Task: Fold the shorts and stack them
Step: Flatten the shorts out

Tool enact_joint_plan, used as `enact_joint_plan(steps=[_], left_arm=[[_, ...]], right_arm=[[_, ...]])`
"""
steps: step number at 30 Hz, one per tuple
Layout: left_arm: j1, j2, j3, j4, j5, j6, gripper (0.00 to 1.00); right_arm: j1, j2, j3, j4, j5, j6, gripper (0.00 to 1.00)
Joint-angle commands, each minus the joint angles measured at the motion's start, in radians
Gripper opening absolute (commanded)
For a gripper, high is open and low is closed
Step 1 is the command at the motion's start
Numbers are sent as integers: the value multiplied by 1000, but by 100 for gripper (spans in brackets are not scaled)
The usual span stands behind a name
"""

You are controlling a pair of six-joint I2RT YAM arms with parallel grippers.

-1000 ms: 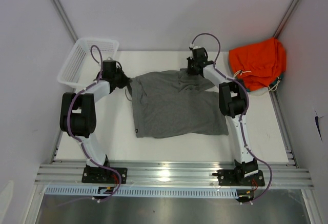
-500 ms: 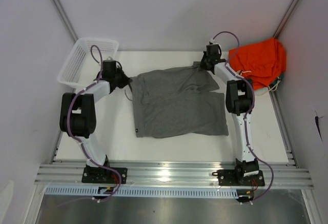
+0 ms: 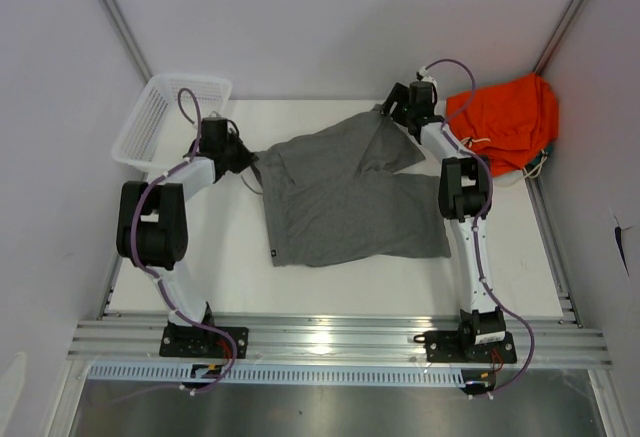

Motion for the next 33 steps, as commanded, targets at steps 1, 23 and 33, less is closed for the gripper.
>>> enact_joint_plan(steps=[1,23,33], left_arm=[[-2,-39,32,3,-22,27,0],[44,-107,64,-145,-47,81,99],[-47,-419,-207,-135,-90,63,99]], right_arm=[[-5,-22,33,61,-28,-22,83],[-73,-706,-729,92,-36,-160,74],[-79,-1024,-1051,-55,-30,-68,73]])
